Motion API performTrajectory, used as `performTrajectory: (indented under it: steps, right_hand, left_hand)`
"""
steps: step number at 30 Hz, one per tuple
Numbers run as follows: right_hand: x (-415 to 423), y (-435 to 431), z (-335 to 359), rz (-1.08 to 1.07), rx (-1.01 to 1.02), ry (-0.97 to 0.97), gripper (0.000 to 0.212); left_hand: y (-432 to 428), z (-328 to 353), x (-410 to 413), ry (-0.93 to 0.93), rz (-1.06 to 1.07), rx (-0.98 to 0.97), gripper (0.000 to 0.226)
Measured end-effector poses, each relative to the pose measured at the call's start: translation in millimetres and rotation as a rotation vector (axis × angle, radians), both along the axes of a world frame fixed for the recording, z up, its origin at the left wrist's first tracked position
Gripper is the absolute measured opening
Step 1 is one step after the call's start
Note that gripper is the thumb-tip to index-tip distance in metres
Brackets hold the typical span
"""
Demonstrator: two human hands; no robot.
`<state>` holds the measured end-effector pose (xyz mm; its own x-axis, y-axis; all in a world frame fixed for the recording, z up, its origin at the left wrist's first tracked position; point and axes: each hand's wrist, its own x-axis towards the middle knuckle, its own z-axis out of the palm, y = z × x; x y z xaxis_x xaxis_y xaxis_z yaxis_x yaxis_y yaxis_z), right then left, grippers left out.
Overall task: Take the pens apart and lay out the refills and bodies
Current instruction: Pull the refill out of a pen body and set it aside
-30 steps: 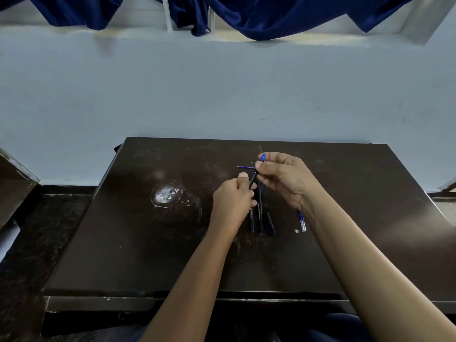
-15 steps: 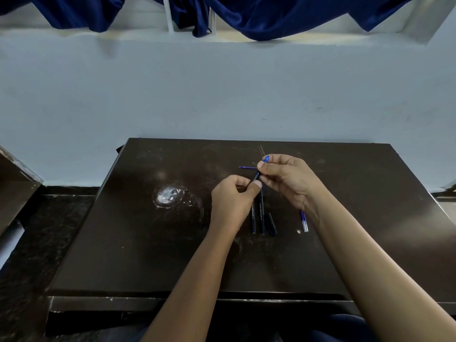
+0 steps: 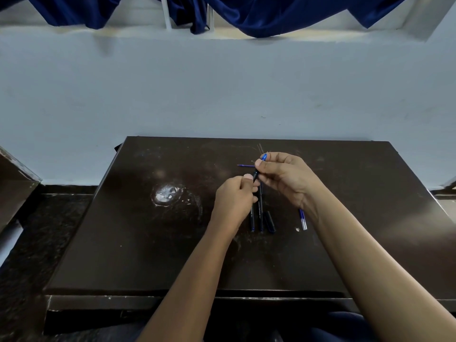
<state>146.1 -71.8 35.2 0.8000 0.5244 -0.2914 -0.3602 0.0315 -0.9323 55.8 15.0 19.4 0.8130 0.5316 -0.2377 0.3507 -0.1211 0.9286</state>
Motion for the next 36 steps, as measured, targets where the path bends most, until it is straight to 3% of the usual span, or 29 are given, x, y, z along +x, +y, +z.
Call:
performTrajectory:
  steps: [5, 8, 17, 19, 23, 26, 32, 36]
  right_hand:
    - [0.8, -7.1, 4.2, 0.213, 0.035, 0.057, 0.022]
    - [0.0, -9.2, 2.9, 0.188, 0.012, -0.008, 0.021]
    - [-2.4, -8.6, -10.6, 0.065, -0.043, -0.006, 0.009]
    - [2.2, -12.0, -20.6, 0.085, -0.172, -0.014, 0.006]
    - [7.1, -22.3, -51.5, 0.186, -0.962, -0.381, 0.019]
    - [-3.7, -23.1, -64.8, 0.402, -1.257, -0.443, 0.031]
    - [-10.8, -19.1, -71.7, 0.406, -1.33, -0.485, 0.03]
    - [7.4, -24.0, -54.4, 0.193, -1.021, -0.602, 0.021]
  left_hand:
    - [0.8, 4.3, -0.6, 0.012, -0.046, -0.142, 0.036]
    - [1.6, 4.2, -0.6, -0.001, -0.053, -0.181, 0.033]
    - [2.7, -2.3, -1.2, -0.041, 0.012, 0.02, 0.024]
    - [3.6, -4.4, -1.1, 0.002, 0.041, 0.065, 0.023]
    - [3.2, -6.9, -1.5, 0.042, 0.075, 0.055, 0.022]
    - [3.7, -4.4, -2.0, 0.046, 0.075, 0.078, 0.02]
    - [5.3, -7.5, -3.6, 0.057, 0.052, 0.113, 0.019]
    - [7.6, -8.0, -4.5, 0.076, 0.046, 0.155, 0.023]
